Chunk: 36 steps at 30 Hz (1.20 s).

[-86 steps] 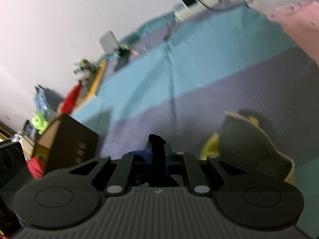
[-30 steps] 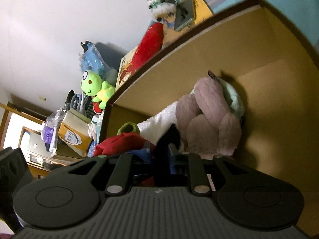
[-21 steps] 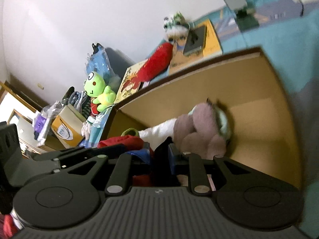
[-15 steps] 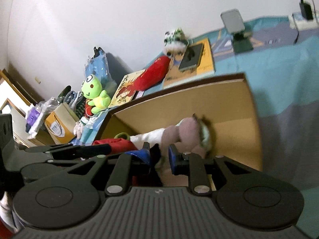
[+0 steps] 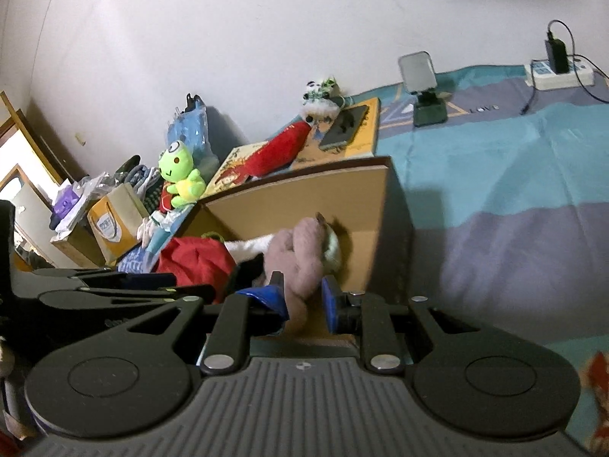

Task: Organize soft objects
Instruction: 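Withdraw both grippers from the box to the pile, then grasp the white-and-red patterned scarf with both grippers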

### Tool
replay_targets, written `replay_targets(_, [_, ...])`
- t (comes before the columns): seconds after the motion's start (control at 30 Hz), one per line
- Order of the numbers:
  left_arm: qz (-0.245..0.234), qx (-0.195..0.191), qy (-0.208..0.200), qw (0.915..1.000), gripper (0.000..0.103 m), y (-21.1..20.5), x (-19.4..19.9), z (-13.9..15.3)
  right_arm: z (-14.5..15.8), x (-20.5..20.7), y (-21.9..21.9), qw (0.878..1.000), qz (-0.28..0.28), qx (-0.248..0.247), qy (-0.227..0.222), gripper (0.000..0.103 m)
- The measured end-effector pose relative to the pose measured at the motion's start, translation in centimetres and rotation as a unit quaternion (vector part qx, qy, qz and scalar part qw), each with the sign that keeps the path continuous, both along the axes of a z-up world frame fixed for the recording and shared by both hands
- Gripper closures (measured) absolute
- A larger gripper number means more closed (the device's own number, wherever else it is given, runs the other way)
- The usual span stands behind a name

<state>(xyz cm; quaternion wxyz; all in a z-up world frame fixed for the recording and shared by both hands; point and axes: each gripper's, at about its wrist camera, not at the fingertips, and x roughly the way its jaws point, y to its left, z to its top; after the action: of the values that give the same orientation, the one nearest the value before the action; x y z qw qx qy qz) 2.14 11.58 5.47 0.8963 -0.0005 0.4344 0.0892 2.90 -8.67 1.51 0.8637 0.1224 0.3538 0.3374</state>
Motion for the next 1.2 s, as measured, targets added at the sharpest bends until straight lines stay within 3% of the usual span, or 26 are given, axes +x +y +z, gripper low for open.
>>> replay_targets(0.43, [0.016,0.001,0.019,0.9997,0.051,-7.0,-2.9,-0.9,-4.2,-1.8,-6.1,0.999,0.003,-0.026,0.048,0.099])
replay_targets(0.67, [-0.05,-0.032,0.051,0.997,0.051,-12.7,-3.2,-3.3,-7.1,-2.2,-10.9,0.995,-0.042,-0.048,0.078,0.099])
replay_targets(0.97, [-0.191,-0.093,0.08,0.9738,0.051,-21.7,-0.9,-7.6,-9.5,-2.0,-19.2,0.979,-0.156,-0.054,0.12,0.099])
replay_targets(1.2, [-0.258,-0.138,0.088,0.9523,0.051,-25.6,1.7,-9.3,-9.7,-1.7,-22.6,0.972,-0.194,-0.028,0.128,0.098])
